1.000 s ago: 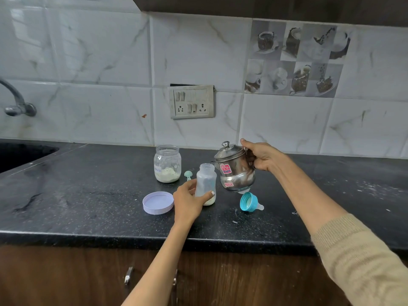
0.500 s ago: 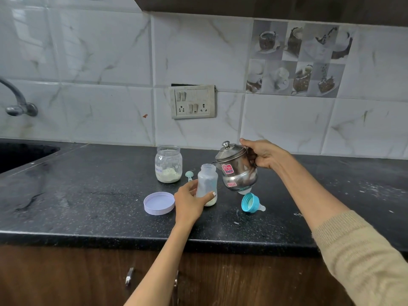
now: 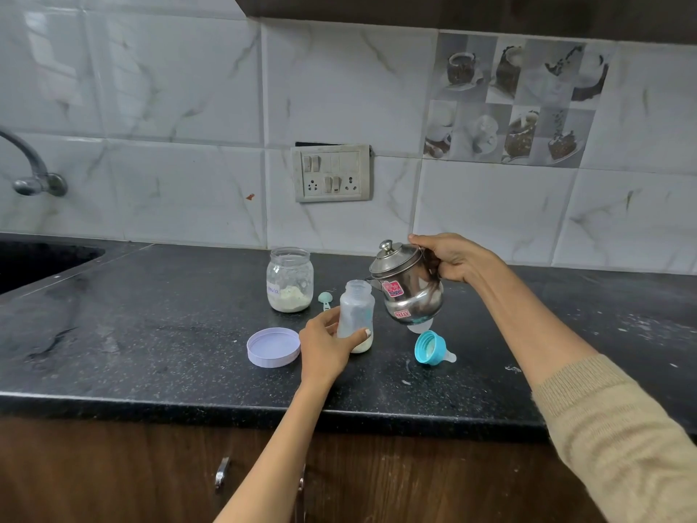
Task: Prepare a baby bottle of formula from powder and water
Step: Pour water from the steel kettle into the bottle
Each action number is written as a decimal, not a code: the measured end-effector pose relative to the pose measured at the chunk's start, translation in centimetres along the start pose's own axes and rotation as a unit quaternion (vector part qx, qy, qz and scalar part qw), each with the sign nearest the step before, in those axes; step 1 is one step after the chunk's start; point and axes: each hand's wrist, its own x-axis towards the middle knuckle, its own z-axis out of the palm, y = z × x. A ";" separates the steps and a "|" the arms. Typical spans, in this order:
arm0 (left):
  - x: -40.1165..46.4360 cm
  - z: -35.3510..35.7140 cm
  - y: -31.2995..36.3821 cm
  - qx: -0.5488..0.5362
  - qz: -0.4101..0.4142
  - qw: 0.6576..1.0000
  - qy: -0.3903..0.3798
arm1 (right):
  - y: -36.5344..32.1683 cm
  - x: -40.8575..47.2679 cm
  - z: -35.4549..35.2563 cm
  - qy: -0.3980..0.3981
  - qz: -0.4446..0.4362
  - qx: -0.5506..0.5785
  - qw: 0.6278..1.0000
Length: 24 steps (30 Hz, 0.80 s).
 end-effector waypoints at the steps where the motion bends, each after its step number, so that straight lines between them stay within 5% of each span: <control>1: 0.0 0.0 0.0 0.000 0.000 1.000 0.000 | 0.0 0.1 0.0 0.000 0.000 -0.004 1.000; 24: -0.1 -0.1 0.2 -0.002 -0.004 1.000 -0.004 | -1.2 -1.6 1.2 0.004 -0.001 -0.010 1.000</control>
